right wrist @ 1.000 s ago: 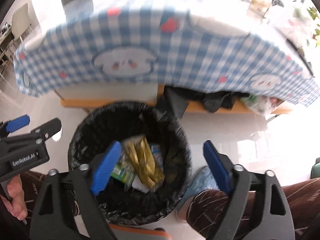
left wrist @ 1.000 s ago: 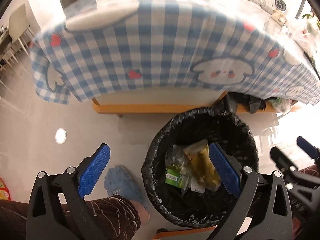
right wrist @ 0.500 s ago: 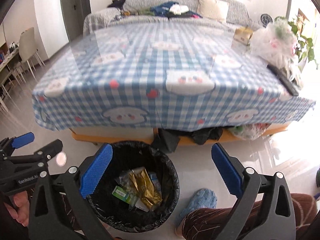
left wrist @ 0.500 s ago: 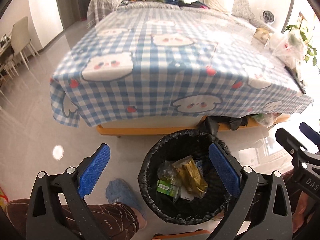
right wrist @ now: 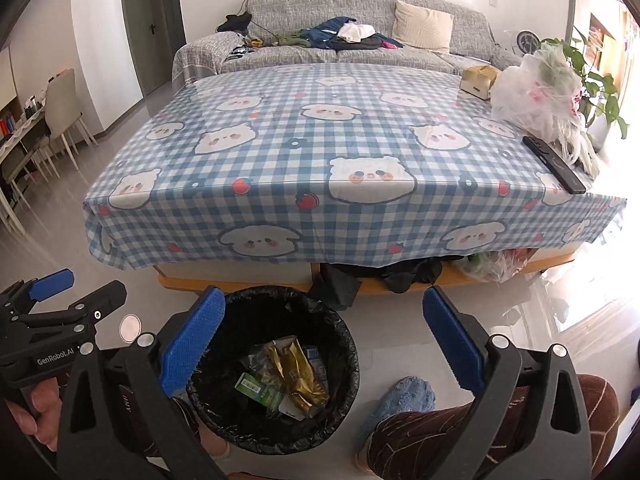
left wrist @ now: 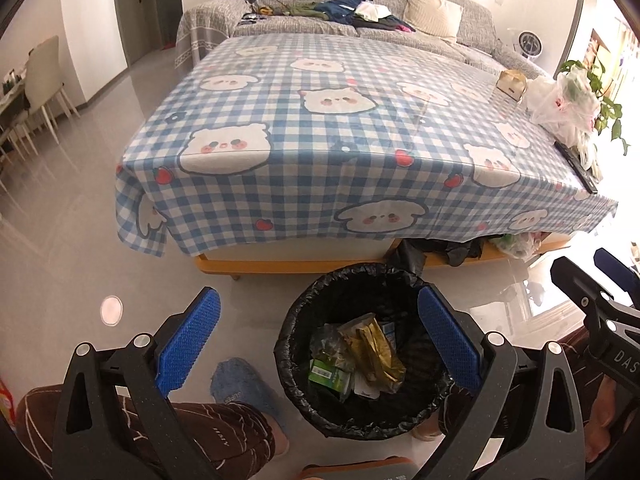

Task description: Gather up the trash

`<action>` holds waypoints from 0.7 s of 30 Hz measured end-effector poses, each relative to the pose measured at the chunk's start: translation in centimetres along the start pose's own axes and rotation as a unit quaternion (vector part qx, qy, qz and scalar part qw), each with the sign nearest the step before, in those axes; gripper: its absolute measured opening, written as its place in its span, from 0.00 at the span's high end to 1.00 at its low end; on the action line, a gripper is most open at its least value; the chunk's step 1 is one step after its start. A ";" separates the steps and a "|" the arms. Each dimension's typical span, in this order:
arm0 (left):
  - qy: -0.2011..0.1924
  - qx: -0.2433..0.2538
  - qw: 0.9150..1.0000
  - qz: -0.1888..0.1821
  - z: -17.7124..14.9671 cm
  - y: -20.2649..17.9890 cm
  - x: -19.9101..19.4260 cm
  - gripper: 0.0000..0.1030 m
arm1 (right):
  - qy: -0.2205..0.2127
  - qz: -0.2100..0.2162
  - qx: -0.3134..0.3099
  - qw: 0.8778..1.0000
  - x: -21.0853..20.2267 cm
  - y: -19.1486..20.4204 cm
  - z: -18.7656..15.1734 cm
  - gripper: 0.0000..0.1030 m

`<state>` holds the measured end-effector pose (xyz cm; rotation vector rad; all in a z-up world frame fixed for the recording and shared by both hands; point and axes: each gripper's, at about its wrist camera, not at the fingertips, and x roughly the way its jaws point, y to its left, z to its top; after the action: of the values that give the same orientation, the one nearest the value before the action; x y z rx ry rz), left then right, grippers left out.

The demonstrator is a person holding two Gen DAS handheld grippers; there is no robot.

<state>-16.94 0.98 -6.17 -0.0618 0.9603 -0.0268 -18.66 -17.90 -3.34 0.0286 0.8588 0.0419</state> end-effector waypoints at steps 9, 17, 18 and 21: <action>-0.009 0.004 1.000 0.000 0.1 -0.1 -0.6 0.06 | -0.005 -0.003 -0.006 1.000 0.0 0.0 0.2 0.07; -0.019 0.008 1.000 -0.001 0.3 -0.3 -1.1 0.06 | -0.008 -0.005 -0.010 1.000 -0.1 0.1 0.2 0.07; -0.019 0.009 1.000 0.000 0.3 -0.3 -1.1 0.06 | -0.008 -0.005 -0.010 1.000 -0.1 0.1 0.2 0.07; -0.021 0.008 1.000 0.001 0.3 -0.3 -1.2 0.06 | -0.007 -0.005 -0.011 1.000 -0.1 0.1 0.2 0.07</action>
<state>-17.38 0.80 -5.02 -0.0453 0.9189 -0.0311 -18.53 -17.78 -3.15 0.0045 0.8441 0.0423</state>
